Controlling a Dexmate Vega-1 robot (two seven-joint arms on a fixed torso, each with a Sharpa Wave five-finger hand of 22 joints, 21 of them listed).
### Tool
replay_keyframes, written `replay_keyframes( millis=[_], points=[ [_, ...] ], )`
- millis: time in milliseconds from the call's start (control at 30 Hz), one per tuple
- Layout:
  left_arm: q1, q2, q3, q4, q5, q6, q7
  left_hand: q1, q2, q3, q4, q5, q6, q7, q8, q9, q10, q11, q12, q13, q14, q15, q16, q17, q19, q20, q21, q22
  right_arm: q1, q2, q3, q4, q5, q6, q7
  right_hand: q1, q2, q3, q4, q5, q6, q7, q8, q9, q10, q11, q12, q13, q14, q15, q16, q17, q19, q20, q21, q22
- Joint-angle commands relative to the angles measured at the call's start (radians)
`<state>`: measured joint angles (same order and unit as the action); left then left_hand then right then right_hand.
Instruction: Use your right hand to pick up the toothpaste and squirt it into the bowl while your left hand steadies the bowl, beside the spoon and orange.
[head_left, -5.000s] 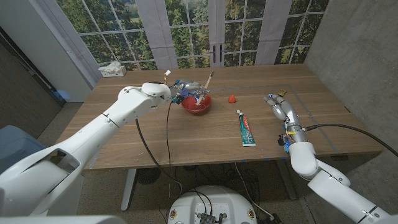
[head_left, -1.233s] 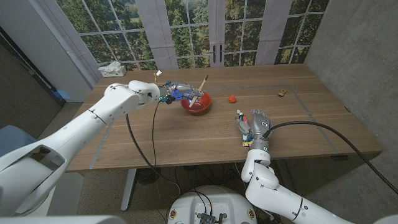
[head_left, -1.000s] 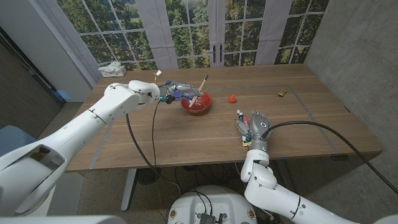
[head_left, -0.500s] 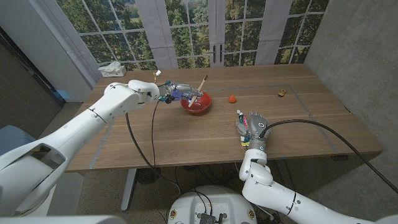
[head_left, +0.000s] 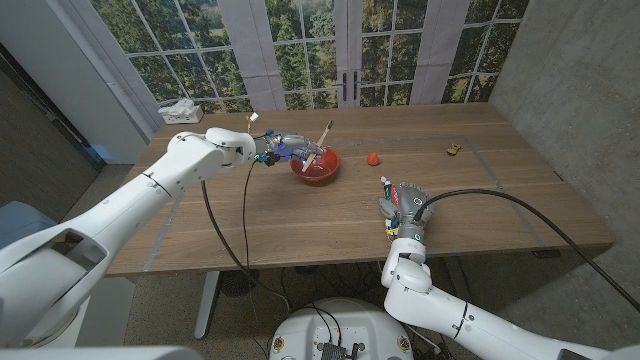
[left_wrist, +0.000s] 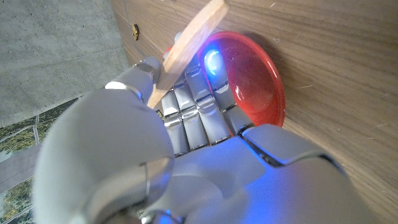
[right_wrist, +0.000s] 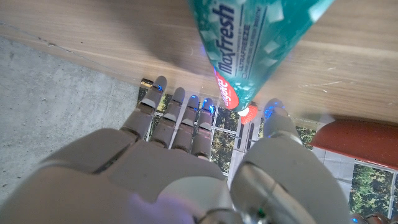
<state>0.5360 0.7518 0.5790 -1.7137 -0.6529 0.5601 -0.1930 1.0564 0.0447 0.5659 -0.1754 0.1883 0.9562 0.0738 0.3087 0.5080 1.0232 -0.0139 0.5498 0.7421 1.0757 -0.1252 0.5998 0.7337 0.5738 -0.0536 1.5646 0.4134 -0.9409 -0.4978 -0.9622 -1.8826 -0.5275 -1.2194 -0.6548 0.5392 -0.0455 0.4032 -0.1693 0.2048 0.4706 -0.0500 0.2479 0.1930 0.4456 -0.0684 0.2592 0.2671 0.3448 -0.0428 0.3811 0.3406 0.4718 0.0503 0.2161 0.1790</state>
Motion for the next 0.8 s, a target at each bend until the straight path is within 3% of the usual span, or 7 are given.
replay_keyframes(
  millis=[33,233,300,400,533,700,800],
  points=[
    [0.002,0.003,-0.002,-0.001,0.001,-0.004,-0.004,0.107,0.116,0.004,-0.001,0.005,0.018,0.011,-0.003,0.004,0.166,-0.161,0.0,0.003,0.055,-0.103,0.01,0.004,-0.006,-0.099,0.007,0.001,0.035,-0.001,-0.038,0.039,0.015,-0.032,-0.006,0.06,0.01,0.012,-0.005,0.002,0.035,-0.01,0.016,0.004,0.041,-0.013,0.019,0.015,0.039,-0.111,0.028,0.019,0.023,-0.008,0.01,0.005],
    [0.005,0.005,-0.005,-0.002,-0.003,-0.004,-0.005,0.108,0.116,0.004,-0.002,0.005,0.018,0.011,-0.006,0.006,0.166,-0.16,-0.001,0.005,0.054,-0.103,0.01,0.005,-0.006,-0.099,0.007,-0.001,0.064,-0.005,-0.066,0.056,0.023,-0.059,0.013,0.184,0.065,0.033,-0.008,-0.016,0.108,-0.039,0.043,0.003,0.127,-0.041,0.057,0.048,0.11,-0.148,0.102,0.078,0.046,-0.036,0.015,0.007],
    [0.006,0.006,-0.006,-0.001,-0.003,-0.004,-0.005,0.108,0.116,0.004,-0.001,0.005,0.019,0.011,-0.006,0.006,0.167,-0.161,-0.003,0.004,0.054,-0.103,0.01,0.005,-0.006,-0.099,0.007,-0.002,0.069,-0.006,-0.068,0.057,0.03,-0.062,0.019,0.222,0.083,0.034,-0.007,-0.018,0.127,-0.041,0.048,0.003,0.156,-0.062,0.07,0.063,0.129,-0.157,0.133,0.108,0.052,-0.046,0.017,0.008],
    [0.005,0.005,-0.005,0.003,-0.004,-0.006,-0.009,0.107,0.117,0.004,-0.001,0.005,0.019,0.012,-0.008,0.006,0.166,-0.16,-0.003,0.006,0.054,-0.103,0.01,0.005,-0.006,-0.099,0.007,-0.003,0.078,-0.003,-0.076,0.068,0.033,-0.069,0.015,0.275,0.092,0.023,-0.008,-0.016,0.174,-0.057,0.063,0.003,0.196,-0.066,0.091,0.087,0.174,-0.165,0.195,0.163,0.071,-0.056,0.025,0.01],
    [0.001,0.003,-0.003,0.009,-0.004,-0.007,-0.014,0.107,0.117,0.003,-0.001,0.006,0.02,0.012,-0.009,0.007,0.167,-0.163,-0.004,0.005,0.053,-0.103,0.009,0.005,-0.006,-0.099,0.007,-0.005,0.082,0.001,-0.078,0.083,0.038,-0.068,0.003,0.36,0.11,0.018,-0.013,-0.012,0.219,-0.068,0.073,0.003,0.256,-0.097,0.121,0.118,0.224,-0.177,0.279,0.242,0.093,-0.076,0.038,0.014],
    [-0.002,0.001,-0.001,0.016,-0.002,-0.008,-0.018,0.107,0.117,0.003,-0.001,0.006,0.021,0.013,-0.01,0.009,0.168,-0.162,-0.005,0.006,0.054,-0.103,0.009,0.003,-0.006,-0.099,0.008,-0.007,0.072,-0.003,-0.065,0.09,0.043,-0.029,-0.024,0.41,0.136,0.018,-0.003,-0.005,0.32,-0.088,0.104,0.003,0.367,-0.115,0.179,0.158,0.294,-0.178,0.334,0.3,0.123,-0.092,0.057,0.018],
    [-0.004,0.0,0.0,0.02,-0.002,-0.01,-0.02,0.107,0.117,0.003,-0.001,0.006,0.018,0.009,-0.012,0.011,0.167,-0.159,-0.005,0.008,0.054,-0.103,0.009,0.003,-0.008,-0.098,0.007,-0.008,0.066,-0.005,-0.056,0.092,0.046,-0.007,-0.035,0.414,0.15,0.023,0.002,-0.002,0.354,-0.09,0.116,0.004,0.388,-0.122,0.19,0.167,0.31,-0.178,0.334,0.304,0.126,-0.097,0.061,0.019]
  ],
)
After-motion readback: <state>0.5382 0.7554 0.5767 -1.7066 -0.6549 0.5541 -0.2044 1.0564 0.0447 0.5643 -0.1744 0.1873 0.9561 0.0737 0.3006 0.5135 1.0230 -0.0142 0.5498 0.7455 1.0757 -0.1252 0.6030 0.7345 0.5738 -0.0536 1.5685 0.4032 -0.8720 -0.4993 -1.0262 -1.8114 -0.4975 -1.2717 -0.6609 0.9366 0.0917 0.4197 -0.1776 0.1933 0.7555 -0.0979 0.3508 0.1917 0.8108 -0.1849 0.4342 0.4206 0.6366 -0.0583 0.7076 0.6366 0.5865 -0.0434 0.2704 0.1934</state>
